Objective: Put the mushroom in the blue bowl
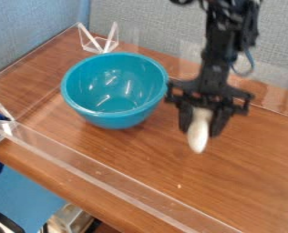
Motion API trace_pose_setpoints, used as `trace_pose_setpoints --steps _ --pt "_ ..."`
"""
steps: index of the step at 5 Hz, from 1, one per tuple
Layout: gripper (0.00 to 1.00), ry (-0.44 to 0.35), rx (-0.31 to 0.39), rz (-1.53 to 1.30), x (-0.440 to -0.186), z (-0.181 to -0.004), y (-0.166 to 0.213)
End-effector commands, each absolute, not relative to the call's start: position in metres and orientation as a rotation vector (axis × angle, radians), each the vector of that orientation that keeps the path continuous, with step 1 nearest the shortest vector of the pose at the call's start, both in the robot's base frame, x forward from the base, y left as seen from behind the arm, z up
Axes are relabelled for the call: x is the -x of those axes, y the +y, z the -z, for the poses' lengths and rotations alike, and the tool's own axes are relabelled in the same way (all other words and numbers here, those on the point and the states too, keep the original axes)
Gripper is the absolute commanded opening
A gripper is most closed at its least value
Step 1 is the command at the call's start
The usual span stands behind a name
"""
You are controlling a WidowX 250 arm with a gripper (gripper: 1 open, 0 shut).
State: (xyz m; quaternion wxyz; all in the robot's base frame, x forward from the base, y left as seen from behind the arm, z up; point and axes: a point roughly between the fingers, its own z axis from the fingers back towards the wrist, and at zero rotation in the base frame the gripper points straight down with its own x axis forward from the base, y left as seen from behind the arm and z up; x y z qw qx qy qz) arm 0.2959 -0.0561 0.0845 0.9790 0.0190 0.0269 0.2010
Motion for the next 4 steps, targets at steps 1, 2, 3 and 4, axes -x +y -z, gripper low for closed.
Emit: trace_pose_setpoints --steps 1,2,3,4 --pt "0.0 -0.043 -0.015 -0.473 -0.304 -0.125 -0.023" --pt "0.0 -0.063 -0.028 -0.572 -0.301 -0.134 0.018" --pt "0.0 -0.079 -0.052 -0.649 -0.295 -0.132 0.055" --pt "0.0 -0.086 -0.077 -0.681 -0.289 -0.128 0.073"
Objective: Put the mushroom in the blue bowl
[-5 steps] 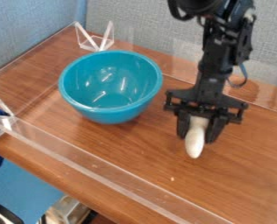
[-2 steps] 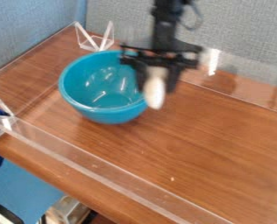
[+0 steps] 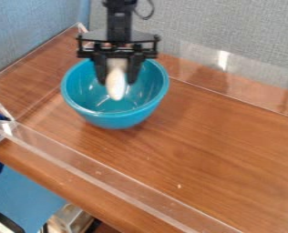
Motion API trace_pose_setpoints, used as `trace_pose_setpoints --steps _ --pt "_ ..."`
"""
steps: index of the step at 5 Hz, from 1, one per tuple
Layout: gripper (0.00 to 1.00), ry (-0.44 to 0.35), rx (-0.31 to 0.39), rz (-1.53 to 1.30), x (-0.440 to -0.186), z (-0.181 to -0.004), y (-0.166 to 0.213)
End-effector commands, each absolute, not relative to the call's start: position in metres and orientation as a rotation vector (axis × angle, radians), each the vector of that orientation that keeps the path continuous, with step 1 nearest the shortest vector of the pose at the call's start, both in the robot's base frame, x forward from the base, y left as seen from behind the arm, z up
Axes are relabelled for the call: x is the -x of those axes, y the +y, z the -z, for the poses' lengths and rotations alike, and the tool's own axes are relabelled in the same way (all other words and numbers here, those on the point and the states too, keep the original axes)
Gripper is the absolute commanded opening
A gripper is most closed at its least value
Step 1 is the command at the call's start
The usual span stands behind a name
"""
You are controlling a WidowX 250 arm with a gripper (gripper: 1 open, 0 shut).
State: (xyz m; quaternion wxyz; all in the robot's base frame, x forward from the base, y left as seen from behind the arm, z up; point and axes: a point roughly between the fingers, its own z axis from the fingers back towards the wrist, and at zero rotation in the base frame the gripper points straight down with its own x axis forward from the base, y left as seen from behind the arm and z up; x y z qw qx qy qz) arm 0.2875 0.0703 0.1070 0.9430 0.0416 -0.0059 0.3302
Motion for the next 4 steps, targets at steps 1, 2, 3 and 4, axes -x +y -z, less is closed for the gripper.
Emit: trace_pose_setpoints --steps 1,2,3,4 --pt "0.0 -0.09 -0.124 -0.682 -0.29 -0.124 0.076" --pt "0.0 -0.093 -0.157 -0.68 -0.291 -0.119 0.075" --pt "0.0 -0.094 -0.191 -0.674 -0.293 -0.114 0.072" --pt "0.0 -0.09 -0.223 -0.672 -0.295 -0.107 0.071"
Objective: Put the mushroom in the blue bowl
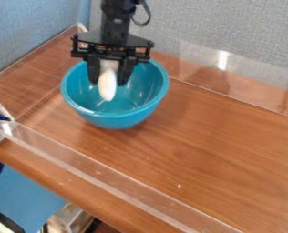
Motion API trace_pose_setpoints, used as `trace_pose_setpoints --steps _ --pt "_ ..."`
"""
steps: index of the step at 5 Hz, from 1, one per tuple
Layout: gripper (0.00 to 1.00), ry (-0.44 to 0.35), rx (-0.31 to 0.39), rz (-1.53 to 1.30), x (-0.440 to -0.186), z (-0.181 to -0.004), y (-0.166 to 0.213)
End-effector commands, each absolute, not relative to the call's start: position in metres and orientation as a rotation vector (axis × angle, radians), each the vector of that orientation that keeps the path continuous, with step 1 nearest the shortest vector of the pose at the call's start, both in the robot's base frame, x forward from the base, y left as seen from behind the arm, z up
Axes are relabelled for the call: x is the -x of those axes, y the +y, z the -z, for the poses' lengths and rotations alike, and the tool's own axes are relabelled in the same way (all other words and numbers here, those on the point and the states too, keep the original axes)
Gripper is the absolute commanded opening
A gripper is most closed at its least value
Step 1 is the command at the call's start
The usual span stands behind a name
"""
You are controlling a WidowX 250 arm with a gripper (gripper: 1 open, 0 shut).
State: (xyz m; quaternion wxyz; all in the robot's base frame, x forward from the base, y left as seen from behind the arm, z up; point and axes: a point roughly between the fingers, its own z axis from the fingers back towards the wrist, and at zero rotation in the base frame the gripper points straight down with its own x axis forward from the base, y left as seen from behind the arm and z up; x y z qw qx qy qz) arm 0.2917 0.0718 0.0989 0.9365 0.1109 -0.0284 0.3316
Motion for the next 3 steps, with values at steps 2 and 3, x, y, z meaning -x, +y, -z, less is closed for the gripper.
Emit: trace_pose_setpoints --steps 2,3 --pt "0.0 -0.084 -0.265 -0.662 -0.2962 -0.0934 0.0692" --pt "0.0 -0.085 -0.273 -0.66 -0.2967 -0.0916 0.0688"
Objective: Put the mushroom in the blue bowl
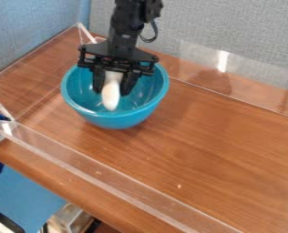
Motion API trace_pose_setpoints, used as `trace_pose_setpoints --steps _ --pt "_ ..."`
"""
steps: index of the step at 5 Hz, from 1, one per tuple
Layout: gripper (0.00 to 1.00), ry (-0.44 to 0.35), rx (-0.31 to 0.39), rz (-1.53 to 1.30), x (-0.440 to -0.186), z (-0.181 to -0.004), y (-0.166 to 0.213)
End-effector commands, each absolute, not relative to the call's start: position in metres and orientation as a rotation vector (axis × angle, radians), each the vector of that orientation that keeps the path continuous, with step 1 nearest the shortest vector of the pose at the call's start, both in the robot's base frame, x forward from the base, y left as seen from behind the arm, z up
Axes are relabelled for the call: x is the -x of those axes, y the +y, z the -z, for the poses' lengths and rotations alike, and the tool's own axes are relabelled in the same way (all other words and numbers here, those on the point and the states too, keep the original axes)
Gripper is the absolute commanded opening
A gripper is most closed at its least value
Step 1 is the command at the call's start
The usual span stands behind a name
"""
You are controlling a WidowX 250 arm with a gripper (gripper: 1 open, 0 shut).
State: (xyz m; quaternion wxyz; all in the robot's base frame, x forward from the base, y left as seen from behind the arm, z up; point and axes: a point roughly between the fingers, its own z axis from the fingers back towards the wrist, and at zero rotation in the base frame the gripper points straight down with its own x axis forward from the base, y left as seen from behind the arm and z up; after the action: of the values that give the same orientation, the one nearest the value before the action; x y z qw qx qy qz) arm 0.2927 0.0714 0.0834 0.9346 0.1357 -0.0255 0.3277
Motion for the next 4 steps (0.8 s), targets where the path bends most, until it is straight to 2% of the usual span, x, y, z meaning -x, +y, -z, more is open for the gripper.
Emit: trace_pose_setpoints --steps 1,4 --pt "0.0 -0.085 -0.277 -0.66 -0.2974 -0.0905 0.0686" --pt "0.0 -0.085 -0.276 -0.667 -0.2998 -0.0884 0.0695"
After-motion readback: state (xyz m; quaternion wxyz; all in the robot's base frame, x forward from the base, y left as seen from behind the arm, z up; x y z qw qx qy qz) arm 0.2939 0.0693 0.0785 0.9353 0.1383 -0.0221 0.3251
